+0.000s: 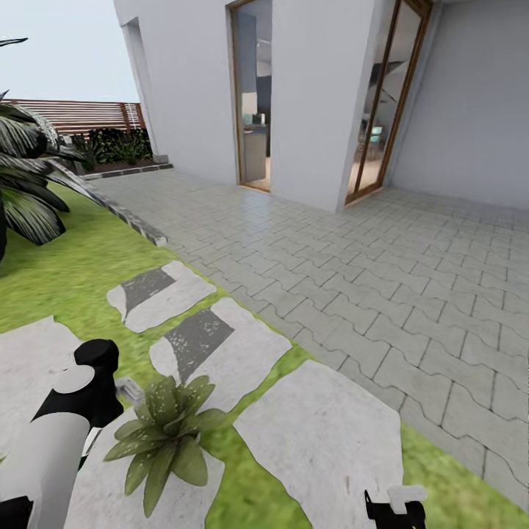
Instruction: Pick up the pesticide atomizer in the garden and spray insectifuge to fully cover both potted plants in the garden.
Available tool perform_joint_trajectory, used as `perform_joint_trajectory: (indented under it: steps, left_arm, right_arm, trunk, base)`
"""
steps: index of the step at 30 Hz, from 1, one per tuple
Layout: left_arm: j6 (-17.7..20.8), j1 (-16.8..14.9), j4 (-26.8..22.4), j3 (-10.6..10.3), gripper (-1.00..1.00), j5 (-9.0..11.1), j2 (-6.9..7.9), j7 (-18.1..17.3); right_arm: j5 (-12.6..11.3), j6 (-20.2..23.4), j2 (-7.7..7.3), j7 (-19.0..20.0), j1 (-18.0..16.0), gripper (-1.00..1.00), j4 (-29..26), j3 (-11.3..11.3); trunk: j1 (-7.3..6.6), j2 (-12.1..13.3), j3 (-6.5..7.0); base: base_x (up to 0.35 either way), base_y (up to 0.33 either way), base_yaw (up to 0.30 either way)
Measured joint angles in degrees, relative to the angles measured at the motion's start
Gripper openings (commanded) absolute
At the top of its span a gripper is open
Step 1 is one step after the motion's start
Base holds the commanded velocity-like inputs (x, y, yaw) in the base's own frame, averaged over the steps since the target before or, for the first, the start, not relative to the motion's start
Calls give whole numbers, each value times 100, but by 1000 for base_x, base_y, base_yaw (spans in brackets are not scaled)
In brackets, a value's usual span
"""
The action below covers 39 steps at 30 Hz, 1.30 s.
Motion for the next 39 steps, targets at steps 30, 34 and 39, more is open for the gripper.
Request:
perform_joint_trajectory:
  steps: [30, 34, 39]
  left_arm:
    - [2, 81, -2, 1, -100, 5, 26, 0]
    - [15, 87, -2, -10, -100, 13, 30, 0]
    - [29, 109, -2, 20, -100, 34, 26, -2]
  right_arm:
    - [-1, 10, 17, 2, 0, 100, 1, -1]
    - [-1, 10, 17, 2, 0, 100, 1, -2]
    - [-1, 2, 15, 2, 0, 100, -6, -1]
  trunk:
    - [2, 0, 0]
    - [2, 0, 0]
    - [2, 0, 0]
  base:
    - [124, -102, 255]
    - [0, 0, 277]
    - [0, 0, 126]
